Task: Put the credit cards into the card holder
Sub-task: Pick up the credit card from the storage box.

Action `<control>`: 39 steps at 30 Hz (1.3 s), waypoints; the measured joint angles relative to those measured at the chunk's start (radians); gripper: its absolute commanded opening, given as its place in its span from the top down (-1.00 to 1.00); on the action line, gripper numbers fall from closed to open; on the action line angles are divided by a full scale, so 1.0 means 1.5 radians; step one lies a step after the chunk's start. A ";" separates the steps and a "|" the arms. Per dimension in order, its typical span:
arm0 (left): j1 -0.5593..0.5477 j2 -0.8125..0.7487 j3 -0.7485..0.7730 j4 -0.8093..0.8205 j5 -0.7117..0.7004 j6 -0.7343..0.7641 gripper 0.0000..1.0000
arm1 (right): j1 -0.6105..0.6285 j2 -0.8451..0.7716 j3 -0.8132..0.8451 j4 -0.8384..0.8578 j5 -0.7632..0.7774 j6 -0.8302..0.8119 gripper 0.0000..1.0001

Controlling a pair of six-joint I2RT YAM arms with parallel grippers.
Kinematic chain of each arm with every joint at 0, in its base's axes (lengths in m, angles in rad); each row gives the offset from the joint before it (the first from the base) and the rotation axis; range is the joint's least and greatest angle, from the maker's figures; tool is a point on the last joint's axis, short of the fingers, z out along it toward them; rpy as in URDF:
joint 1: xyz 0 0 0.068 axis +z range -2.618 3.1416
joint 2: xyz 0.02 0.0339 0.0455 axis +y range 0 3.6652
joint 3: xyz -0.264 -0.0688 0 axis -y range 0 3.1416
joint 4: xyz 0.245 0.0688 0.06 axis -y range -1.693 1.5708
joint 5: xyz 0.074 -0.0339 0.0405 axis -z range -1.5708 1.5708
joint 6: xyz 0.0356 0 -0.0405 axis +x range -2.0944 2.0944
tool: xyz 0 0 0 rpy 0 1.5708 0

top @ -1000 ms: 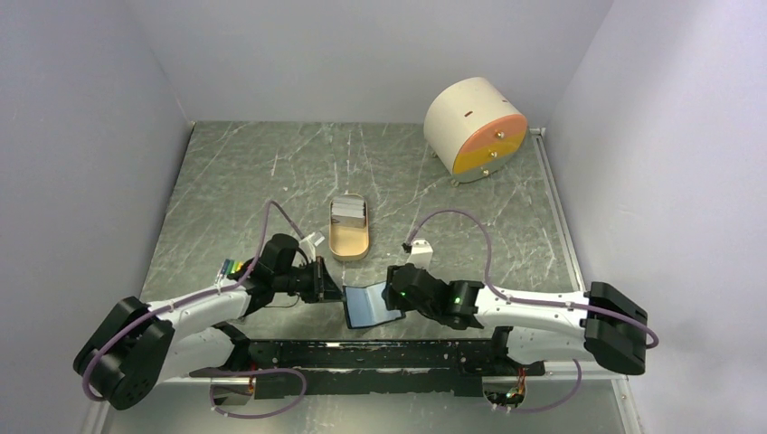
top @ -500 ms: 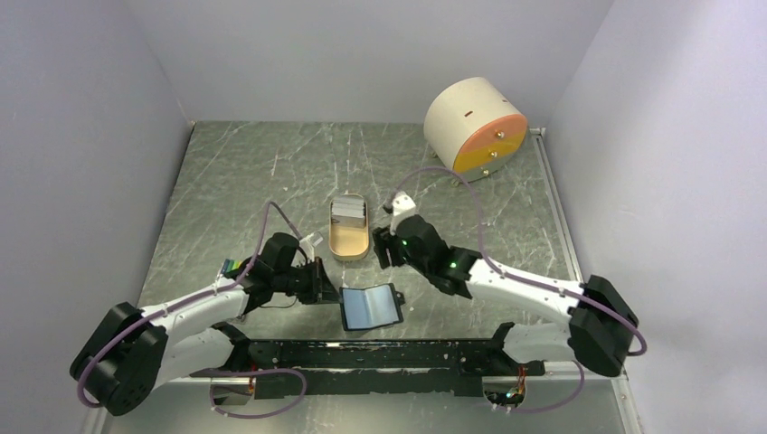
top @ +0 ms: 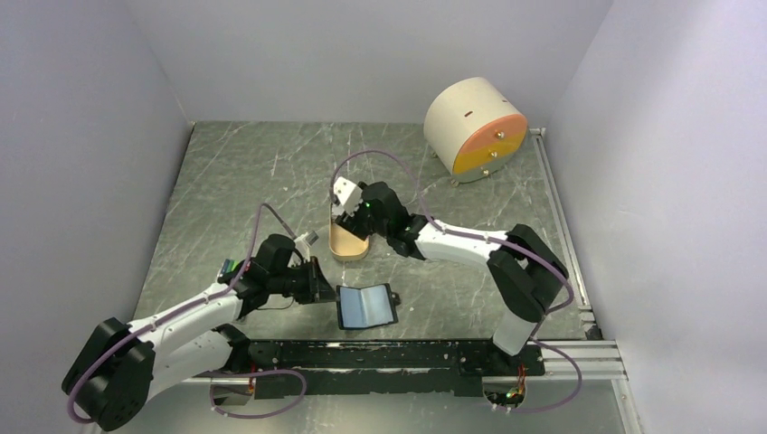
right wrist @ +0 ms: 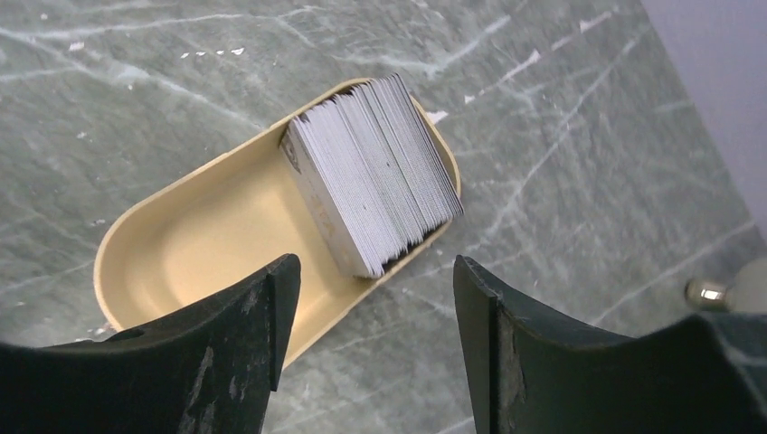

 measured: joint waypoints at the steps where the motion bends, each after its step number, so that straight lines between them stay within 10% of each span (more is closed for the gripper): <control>1: 0.000 -0.004 0.000 -0.003 -0.002 0.000 0.82 | 0.000 0.010 0.003 0.007 -0.010 -0.025 -0.34; 18: 0.001 -0.038 -0.015 -0.024 -0.008 -0.005 0.82 | 0.000 0.164 0.094 0.022 -0.068 -0.237 -0.30; 28: 0.001 -0.072 -0.027 -0.030 -0.009 -0.015 0.82 | 0.004 0.197 0.094 0.070 -0.026 -0.269 0.23; 39: 0.001 -0.073 -0.029 -0.030 -0.009 -0.022 0.82 | 0.003 0.196 0.094 0.080 -0.017 -0.266 0.27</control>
